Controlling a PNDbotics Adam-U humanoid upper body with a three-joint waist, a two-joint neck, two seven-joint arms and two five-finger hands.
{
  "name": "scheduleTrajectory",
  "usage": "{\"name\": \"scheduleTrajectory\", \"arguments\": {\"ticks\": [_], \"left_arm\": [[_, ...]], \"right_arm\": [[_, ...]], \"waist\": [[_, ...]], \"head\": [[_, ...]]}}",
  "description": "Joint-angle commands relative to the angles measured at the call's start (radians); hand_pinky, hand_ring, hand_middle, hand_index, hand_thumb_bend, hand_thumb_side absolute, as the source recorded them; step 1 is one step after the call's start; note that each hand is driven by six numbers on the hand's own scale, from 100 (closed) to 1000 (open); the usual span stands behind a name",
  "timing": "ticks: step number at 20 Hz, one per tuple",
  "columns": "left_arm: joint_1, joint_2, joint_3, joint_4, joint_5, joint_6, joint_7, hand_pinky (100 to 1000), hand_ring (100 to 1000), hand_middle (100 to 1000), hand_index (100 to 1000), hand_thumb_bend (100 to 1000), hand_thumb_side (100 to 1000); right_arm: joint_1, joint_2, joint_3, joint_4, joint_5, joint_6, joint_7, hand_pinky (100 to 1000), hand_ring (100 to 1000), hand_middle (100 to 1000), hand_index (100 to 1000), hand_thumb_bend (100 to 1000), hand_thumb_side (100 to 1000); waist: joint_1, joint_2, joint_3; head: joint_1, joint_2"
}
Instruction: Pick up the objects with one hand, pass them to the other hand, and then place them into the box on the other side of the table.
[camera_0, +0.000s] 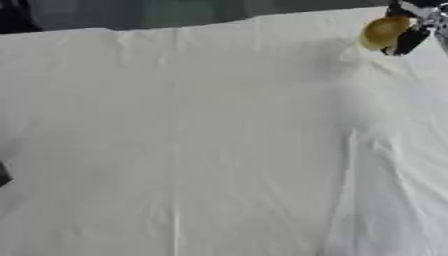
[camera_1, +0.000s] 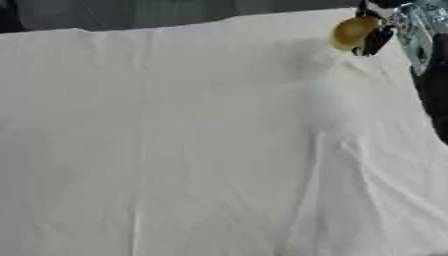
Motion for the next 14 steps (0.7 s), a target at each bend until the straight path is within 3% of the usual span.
{"name": "scheduleTrajectory", "arguments": {"ticks": [1,6,14], "left_arm": [[-0.006,0.033,0.014,-0.013,-0.005,-0.002,0.001,811,762,768,736,678,458],[-0.017,0.03,0.011,-0.015,-0.009,-0.002,-0.002,811,762,769,737,678,458],[-0.033,0.032,0.006,-0.018,-0.015,0.0,-0.009,810,762,768,737,678,457]], "right_arm": [[-0.001,-0.05,-0.001,-0.051,-0.09,0.014,0.008,869,682,472,569,318,100],[0.055,-0.044,0.0,-0.122,-0.276,0.051,-0.007,851,666,464,574,317,100],[0.147,-0.008,0.018,-0.242,-0.52,0.141,-0.099,817,643,455,572,265,100]], "waist": [[0.007,-0.045,-0.004],[0.007,-0.055,-0.01],[0.01,-0.07,-0.013]], "head": [[0.006,0.008],[0.015,0.016],[0.034,0.03]]}}
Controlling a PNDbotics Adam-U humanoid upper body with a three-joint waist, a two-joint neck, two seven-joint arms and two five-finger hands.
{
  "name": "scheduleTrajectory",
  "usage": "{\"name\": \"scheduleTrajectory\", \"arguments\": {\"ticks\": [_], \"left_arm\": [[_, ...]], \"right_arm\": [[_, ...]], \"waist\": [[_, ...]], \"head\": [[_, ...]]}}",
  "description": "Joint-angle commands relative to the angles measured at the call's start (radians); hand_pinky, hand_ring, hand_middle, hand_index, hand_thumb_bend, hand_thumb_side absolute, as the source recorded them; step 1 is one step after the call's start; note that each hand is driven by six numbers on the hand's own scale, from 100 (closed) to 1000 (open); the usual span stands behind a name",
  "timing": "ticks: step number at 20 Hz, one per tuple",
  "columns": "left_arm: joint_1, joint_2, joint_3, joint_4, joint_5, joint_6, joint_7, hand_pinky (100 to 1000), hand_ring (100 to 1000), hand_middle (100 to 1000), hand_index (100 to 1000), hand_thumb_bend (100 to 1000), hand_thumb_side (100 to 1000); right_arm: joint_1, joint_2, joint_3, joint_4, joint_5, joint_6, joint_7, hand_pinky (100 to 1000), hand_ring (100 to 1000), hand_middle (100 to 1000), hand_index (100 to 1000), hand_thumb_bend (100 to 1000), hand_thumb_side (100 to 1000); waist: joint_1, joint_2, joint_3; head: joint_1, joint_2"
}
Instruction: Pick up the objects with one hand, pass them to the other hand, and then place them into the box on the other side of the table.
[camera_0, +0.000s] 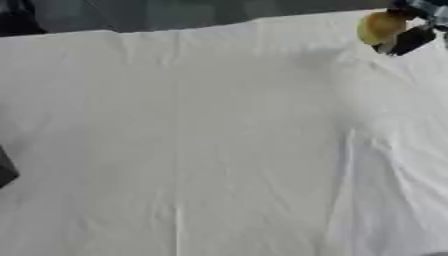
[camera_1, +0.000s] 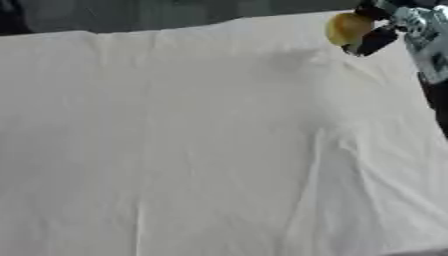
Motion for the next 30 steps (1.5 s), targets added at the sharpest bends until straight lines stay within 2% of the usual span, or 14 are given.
{"name": "scheduleTrajectory", "arguments": {"ticks": [1,8,12,19,30], "left_arm": [[-0.023,0.033,0.006,-0.018,-0.007,-0.001,-0.005,810,762,768,737,678,457],[-0.035,0.032,0.002,-0.019,-0.012,0.001,-0.013,809,762,769,737,679,457],[-0.039,0.034,0.002,-0.021,-0.014,0.002,-0.014,809,762,769,737,679,456],[-0.053,0.037,-0.003,-0.024,-0.02,0.003,-0.021,808,761,768,738,682,456],[-0.099,0.043,-0.029,-0.03,-0.042,0.005,-0.071,806,761,767,741,684,458]], "right_arm": [[0.009,-0.004,0.006,-0.073,-0.082,0.036,-0.038,815,642,455,573,260,100],[0.068,0.088,0.011,-0.177,-0.185,0.106,-0.13,789,630,449,572,211,100],[0.1,0.141,0.009,-0.23,-0.239,0.125,-0.2,779,627,446,572,186,100],[0.137,0.214,0.017,-0.3,-0.339,0.134,-0.282,777,623,444,572,162,100],[0.173,0.363,0.052,-0.378,-0.366,0.098,-0.342,762,623,446,576,115,100]], "waist": [[0.011,-0.046,-0.001],[0.017,-0.056,-0.003],[0.018,-0.059,-0.004],[0.019,-0.063,-0.002],[0.023,-0.067,0.003]], "head": [[0.01,0.007],[0.024,0.021],[0.024,0.028],[0.033,0.03],[0.045,0.034]]}}
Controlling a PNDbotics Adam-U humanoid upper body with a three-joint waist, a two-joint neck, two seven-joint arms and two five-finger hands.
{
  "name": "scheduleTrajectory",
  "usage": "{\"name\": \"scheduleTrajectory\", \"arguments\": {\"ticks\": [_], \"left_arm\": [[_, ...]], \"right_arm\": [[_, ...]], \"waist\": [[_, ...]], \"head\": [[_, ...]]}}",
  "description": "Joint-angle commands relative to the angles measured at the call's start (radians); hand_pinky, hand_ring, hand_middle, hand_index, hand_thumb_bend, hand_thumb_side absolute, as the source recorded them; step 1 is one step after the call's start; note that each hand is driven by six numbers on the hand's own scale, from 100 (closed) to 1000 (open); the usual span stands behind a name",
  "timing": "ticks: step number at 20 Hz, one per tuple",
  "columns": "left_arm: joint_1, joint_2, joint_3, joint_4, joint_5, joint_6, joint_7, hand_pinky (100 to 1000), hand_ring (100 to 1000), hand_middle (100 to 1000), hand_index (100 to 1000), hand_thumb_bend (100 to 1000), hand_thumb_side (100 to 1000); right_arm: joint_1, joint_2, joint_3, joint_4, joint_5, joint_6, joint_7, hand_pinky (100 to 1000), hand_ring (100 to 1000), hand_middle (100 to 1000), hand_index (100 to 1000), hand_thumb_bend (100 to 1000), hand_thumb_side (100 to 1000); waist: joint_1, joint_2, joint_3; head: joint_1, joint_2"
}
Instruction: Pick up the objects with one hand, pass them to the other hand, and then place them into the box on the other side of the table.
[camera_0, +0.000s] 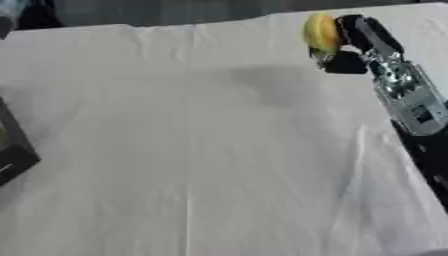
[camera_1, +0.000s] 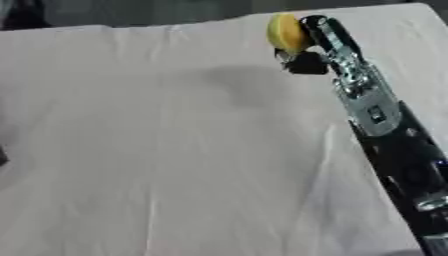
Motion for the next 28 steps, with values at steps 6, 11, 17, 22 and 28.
{"name": "scheduleTrajectory", "arguments": {"ticks": [6,11,17,22,28], "left_arm": [[-0.074,0.045,-0.029,-0.022,-0.032,0.001,-0.062,795,753,764,743,690,458],[-0.135,0.046,-0.068,-0.027,-0.058,0.001,-0.131,793,752,764,746,694,460],[-0.23,0.026,-0.137,-0.065,-0.072,0.003,-0.253,792,755,763,752,705,469],[-0.312,-0.001,-0.216,-0.087,-0.118,0.032,-0.373,786,747,753,758,714,475],[-0.392,-0.072,-0.282,-0.088,-0.184,0.073,-0.493,782,746,749,764,707,494]], "right_arm": [[-0.001,0.065,0.043,-0.03,-0.025,-0.057,0.016,760,623,449,580,114,100],[0.003,0.099,0.072,-0.027,-0.014,-0.084,0.056,761,624,452,583,113,100],[0.013,0.14,0.095,-0.014,0.009,-0.129,0.083,762,628,454,586,107,100],[0.017,0.168,0.111,-0.007,0.026,-0.163,0.072,764,630,455,587,100,100],[0.011,0.197,0.136,0.003,0.064,-0.19,0.061,766,634,457,589,100,100]], "waist": [[0.016,-0.041,0.007],[0.02,-0.044,0.011],[0.028,-0.048,0.02],[0.037,-0.052,0.026],[0.043,-0.056,0.03]], "head": [[0.006,0.007],[0.002,0.011],[0.001,0.017],[0.001,0.021],[-0.001,0.021]]}}
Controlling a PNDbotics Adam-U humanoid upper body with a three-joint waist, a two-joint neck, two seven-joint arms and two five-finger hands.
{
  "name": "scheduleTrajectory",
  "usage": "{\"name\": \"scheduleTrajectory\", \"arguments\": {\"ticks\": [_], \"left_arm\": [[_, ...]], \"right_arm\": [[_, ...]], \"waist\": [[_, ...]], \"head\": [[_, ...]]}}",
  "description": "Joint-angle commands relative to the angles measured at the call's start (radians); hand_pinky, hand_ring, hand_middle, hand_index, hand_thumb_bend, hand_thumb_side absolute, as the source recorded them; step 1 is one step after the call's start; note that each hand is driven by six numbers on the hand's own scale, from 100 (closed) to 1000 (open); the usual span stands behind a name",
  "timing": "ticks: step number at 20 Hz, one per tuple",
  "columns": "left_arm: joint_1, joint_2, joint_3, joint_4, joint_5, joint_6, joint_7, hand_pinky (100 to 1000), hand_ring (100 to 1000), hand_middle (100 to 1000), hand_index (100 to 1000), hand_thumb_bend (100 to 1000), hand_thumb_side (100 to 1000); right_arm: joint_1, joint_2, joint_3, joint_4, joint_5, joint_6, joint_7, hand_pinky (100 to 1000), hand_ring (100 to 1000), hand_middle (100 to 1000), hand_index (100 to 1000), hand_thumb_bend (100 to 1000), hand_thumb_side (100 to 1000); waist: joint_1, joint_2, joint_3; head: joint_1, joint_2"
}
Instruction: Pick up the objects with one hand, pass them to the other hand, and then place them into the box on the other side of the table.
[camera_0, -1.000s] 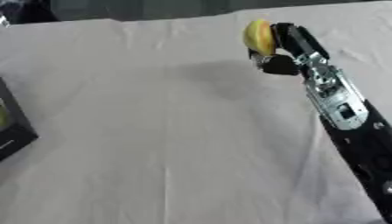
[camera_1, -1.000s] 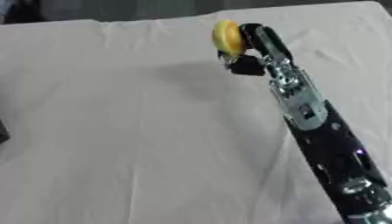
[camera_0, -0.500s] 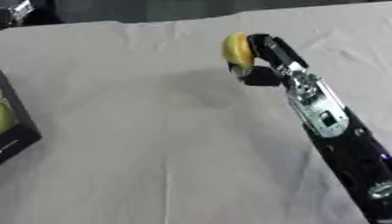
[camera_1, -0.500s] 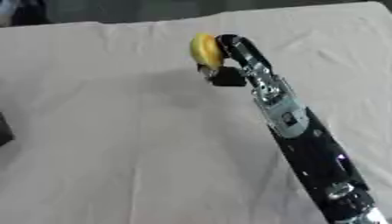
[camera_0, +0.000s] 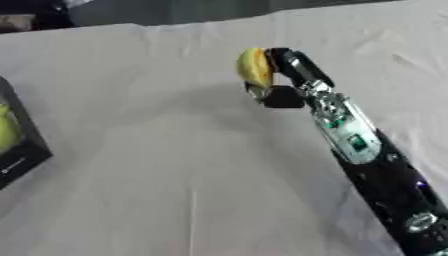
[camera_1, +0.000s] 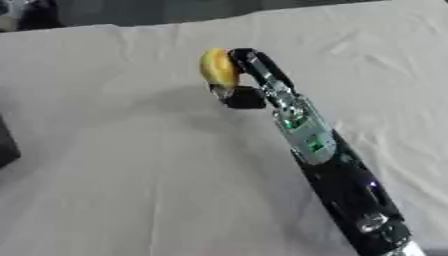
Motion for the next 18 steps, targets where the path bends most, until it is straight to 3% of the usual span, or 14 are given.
{"name": "scheduleTrajectory", "arguments": {"ticks": [1,7,18], "left_arm": [[-0.048,-0.023,-0.033,-0.006,-0.049,0.015,-0.064,782,748,750,765,705,496],[-0.095,-0.09,-0.081,0.051,-0.156,0.01,-0.151,782,752,751,769,698,505],[-0.141,-0.196,-0.144,0.154,-0.308,-0.009,-0.251,791,765,760,786,694,524]], "right_arm": [[-0.02,0.013,0.013,-0.001,0.024,-0.014,0.002,767,634,457,590,102,100],[-0.015,0.036,0.032,0.017,0.06,-0.036,0.003,768,637,458,591,100,100],[-0.016,0.081,0.049,0.038,0.12,-0.072,-0.065,771,658,462,596,100,100]], "waist": [[0.014,-0.038,0.002],[0.02,-0.042,0.009],[0.027,-0.044,0.021]], "head": [[0.001,0.006],[0.005,0.006],[0.022,0.006]]}}
